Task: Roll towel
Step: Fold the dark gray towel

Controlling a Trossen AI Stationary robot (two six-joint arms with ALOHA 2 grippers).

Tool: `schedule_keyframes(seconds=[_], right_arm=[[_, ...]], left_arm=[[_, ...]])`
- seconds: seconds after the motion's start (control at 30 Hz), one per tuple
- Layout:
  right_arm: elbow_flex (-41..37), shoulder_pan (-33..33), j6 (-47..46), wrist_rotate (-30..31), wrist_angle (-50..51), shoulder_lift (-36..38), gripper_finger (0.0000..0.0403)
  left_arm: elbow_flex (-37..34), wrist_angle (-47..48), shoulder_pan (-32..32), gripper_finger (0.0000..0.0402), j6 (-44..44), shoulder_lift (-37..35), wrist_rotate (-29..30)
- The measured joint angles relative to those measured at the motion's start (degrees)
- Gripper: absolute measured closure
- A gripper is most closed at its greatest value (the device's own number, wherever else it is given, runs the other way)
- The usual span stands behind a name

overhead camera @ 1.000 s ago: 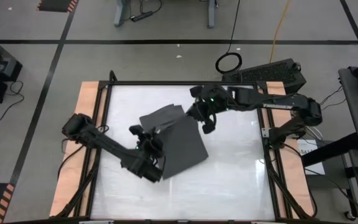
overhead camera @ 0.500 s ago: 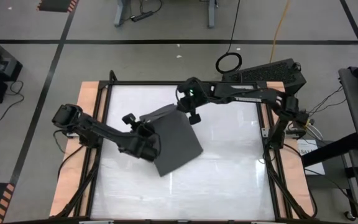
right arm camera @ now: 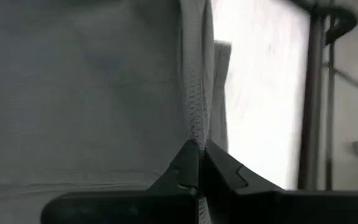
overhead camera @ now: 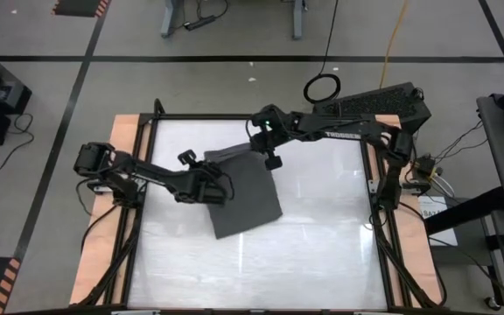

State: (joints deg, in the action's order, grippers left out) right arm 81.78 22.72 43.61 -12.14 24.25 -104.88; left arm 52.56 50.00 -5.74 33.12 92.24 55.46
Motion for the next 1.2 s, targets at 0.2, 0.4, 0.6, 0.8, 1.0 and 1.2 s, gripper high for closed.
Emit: schedule_keyframes(seconds=[0.2, 0.4, 0.6, 0.8, 1.0, 1.2], right_arm=[[0.0, 0.6, -1.3, 0.4, 3.6, 7.7, 0.0403], [0.0, 1.9, -6.5, 1.0, 4.0, 14.1, 0.0403], [0.0, 4.9, -8.8, 1.1, 6.5, 11.5, 0.0403], [0.1, 7.7, -7.0, 0.6, 7.5, 4.2, 0.0403], [0.1, 9.5, -6.2, -2.1, 4.2, -0.3, 0.0403], [0.1, 11.1, -7.2, -2.4, 0.1, -2.5, 0.0403]], left_arm=[[0.0, -8.4, -0.3, 0.0393, -9.2, -8.7, 1.8], [0.1, -19.4, 4.5, 0.0393, -23.6, -13.5, -0.6], [0.2, -20.8, 13.2, 0.0393, -24.9, -10.1, -12.7], [0.0, -19.7, 14.7, 0.0393, -24.9, -8.4, -14.1], [-0.1, -17.0, 15.6, 0.0393, -22.1, -8.4, -16.7], [0.0, -17.1, 18.9, 0.0392, -21.8, -7.8, -19.4]])
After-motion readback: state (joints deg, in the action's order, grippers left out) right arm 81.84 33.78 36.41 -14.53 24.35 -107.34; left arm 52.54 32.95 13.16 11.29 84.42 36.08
